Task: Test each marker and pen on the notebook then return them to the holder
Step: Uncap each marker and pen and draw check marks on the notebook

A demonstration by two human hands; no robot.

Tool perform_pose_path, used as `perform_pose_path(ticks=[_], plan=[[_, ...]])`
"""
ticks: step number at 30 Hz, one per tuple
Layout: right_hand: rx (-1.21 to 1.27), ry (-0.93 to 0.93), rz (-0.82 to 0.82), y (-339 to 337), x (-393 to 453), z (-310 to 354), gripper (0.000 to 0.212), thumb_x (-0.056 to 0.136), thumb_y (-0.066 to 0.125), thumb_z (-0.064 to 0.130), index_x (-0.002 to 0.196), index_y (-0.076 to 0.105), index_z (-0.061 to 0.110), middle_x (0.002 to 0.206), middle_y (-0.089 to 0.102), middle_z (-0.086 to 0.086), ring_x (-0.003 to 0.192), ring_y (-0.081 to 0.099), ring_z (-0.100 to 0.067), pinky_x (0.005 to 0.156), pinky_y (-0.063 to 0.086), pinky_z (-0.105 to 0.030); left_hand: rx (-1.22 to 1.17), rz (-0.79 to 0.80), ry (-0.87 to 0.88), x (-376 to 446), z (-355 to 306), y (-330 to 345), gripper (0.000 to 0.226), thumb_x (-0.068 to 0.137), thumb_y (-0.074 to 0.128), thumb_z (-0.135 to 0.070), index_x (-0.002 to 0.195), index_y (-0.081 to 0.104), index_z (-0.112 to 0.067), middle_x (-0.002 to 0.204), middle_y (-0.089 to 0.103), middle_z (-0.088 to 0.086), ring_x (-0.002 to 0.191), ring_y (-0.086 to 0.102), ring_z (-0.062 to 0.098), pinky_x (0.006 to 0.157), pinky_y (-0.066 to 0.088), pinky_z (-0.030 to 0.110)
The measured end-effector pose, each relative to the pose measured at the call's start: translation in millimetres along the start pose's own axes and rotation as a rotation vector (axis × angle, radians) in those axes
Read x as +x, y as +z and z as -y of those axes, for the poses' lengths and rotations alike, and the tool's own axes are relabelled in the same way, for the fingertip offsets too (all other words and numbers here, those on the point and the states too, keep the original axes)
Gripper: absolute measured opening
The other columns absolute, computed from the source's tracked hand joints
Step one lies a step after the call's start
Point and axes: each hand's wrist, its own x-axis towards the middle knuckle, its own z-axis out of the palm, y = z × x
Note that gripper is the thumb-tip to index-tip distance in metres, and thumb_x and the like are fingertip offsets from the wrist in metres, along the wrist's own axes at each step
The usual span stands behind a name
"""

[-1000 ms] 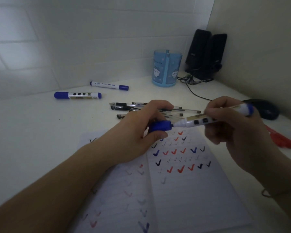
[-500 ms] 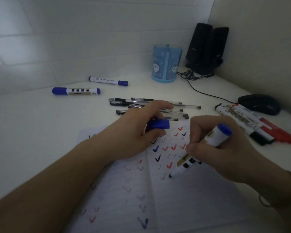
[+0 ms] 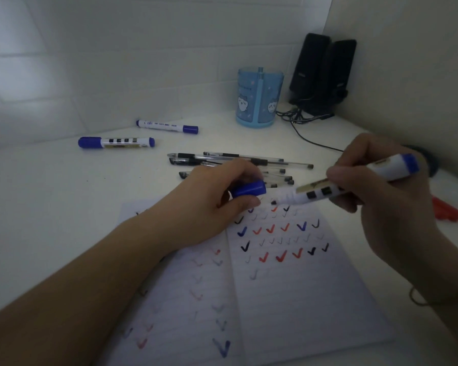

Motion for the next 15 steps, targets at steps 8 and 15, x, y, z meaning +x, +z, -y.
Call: perform_pose_path(ticks=[8, 15], plan=[[0.090, 0.046, -0.011, 0.1, 0.4, 2.9, 0.009, 0.067, 0.062, 0.028, 0.062, 0.058, 0.022, 0.048, 0.055, 0.005, 0.040, 0.046, -0.007, 0.040, 0.037, -0.014, 0.029, -0.025, 0.079, -1.2, 0.9, 0.4, 0.023, 0.094, 0.053, -0.032, 0.115, 0.047, -0.038, 0.095, 0.050, -0.031, 0.086, 0.052, -0.009, 0.074, 0.040, 0.006], [0.026, 0.102, 0.061, 2.2, 0.2, 3.5, 0.014, 0.073, 0.066, 0.029, 0.072, 0.061, 0.016, 0.056, 0.064, -0.002, 0.041, 0.050, -0.010, 0.041, 0.040, -0.016, 0.043, -0.049, 0.130, -2.1, 0.2, 1.0, 0.027, 0.093, 0.048, -0.037, 0.120, 0.050, -0.034, 0.096, 0.054, -0.027, 0.086, 0.056, 0.004, 0.073, 0.048, 0.019]])
